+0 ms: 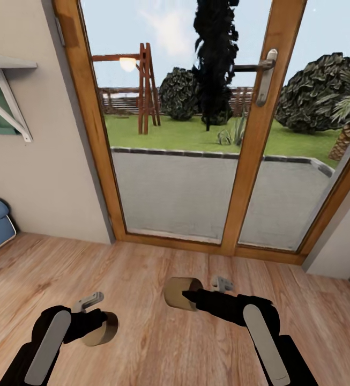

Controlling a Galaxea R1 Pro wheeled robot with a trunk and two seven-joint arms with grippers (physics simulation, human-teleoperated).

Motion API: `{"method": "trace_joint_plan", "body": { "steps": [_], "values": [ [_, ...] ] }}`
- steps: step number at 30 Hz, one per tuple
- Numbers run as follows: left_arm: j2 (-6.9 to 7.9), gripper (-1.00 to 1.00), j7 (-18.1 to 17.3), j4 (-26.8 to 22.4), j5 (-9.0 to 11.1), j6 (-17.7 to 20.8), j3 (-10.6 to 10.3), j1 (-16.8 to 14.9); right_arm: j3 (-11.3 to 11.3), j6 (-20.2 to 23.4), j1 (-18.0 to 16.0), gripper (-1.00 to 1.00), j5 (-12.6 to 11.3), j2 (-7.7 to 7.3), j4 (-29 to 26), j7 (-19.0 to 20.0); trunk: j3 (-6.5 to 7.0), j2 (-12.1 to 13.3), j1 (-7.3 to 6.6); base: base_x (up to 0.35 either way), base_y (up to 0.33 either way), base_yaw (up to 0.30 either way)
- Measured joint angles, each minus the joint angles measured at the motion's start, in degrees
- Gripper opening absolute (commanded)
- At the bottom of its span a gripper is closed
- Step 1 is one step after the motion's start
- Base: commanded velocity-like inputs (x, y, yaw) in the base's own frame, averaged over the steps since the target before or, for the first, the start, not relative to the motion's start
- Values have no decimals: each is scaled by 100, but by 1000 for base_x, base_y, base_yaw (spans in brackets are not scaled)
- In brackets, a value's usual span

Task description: Place each of the two pumpkins and all three candles from the living room inside a cabinet in the living room (use any cabinet), then make sure every cabinet is closed, and position the cauldron so it is next to a table in the living room.

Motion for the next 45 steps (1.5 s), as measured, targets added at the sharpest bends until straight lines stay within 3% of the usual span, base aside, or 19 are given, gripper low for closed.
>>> {"method": "trace_joint_plan", "body": {
  "steps": [19, 37, 45],
  "values": [
    [-3, -100, 1, 1, -6, -6, 0, 0, -8, 1, 1, -100, 6, 0, 1, 8, -146, 0, 0, 0, 0, 6],
    [-2, -100, 0, 1, 19, -10, 0, -1, -9, 0, 0, -100, -1, 0, -1, 0, 10, 721, -395, 0, 0, 0],
    [-2, -100, 0, 22, 16, -9, 1, -1, -12, 0, 0, -100, -3, 0, -1, 0, 140, 1041, -571, 0, 0, -9]
  ]
}}
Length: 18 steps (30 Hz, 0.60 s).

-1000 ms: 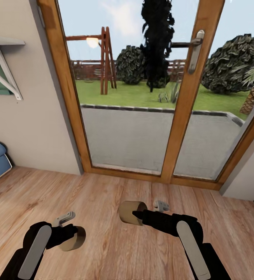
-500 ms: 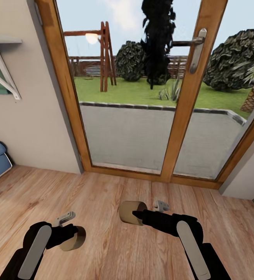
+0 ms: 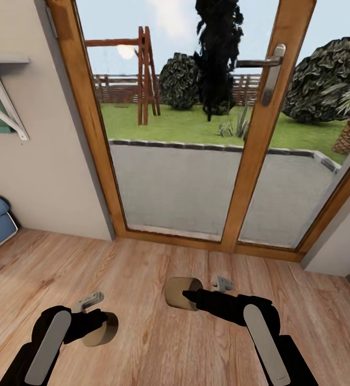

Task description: Place each of the two pumpkins and all three candles from the living room inside a cabinet in the living room (use any cabinet), then make sure every cabinet is closed, and position the cauldron so it is next to a table in the living room.

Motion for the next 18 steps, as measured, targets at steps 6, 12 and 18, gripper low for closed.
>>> {"method": "trace_joint_plan", "body": {
  "steps": [6, 12, 18],
  "values": [
    [1, -100, 2, 50, -1, -1, 0, -1, 1, -5, 1, -100, -1, -1, 7, -3, 134, 241, -132, 0, 0, -162],
    [19, -100, 25, 447, -29, -9, 7, -13, -37, -54, 1, -100, 45, -11, 48, -47, 275, 481, -264, 0, 0, -212],
    [88, -100, 32, 875, -40, -14, 2, -145, -344, -64, 1, -100, 103, -23, 221, -71, 385, 643, -352, 0, 0, -232]
  ]
}}
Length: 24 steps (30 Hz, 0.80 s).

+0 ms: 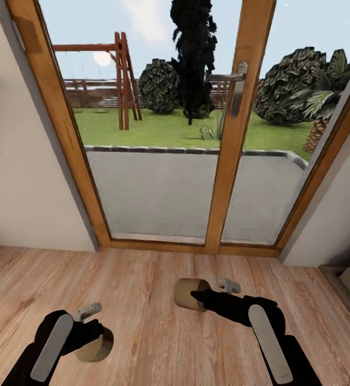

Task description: Place each of the two pumpkins and all three candles from the living room inside a cabinet in the living room (use any cabinet), then make sure every cabinet is closed, and position the cauldron so it is next to a table in the living room.

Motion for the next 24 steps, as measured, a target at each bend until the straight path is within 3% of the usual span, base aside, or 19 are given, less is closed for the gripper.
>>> {"method": "trace_joint_plan", "body": {
  "steps": [24],
  "values": [
    [12, -100, -4, 133, 5, -2, -4, -50, -75, 2, 0, -100, -40, 4, 85, 3, 149, 0, 0, 0, 0, -233]
  ]
}}
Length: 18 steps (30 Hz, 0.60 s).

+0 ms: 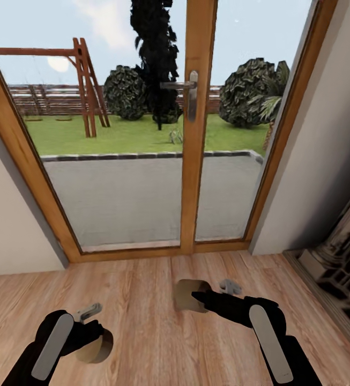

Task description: Place each of the two pumpkins and all three candles from the living room inside a cabinet in the living room (use any cabinet), then make sure every cabinet is closed, and position the cauldron so it is next to a table in the living room.

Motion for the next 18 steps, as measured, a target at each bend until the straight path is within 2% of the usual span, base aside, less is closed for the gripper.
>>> {"method": "trace_joint_plan", "body": {
  "steps": [18],
  "values": [
    [-9, -100, 0, -2, 2, -9, -2, 0, 0, 2, 0, -100, 3, 10, 0, 5, 112, 0, 0, 0, 0, -233]
  ]
}}
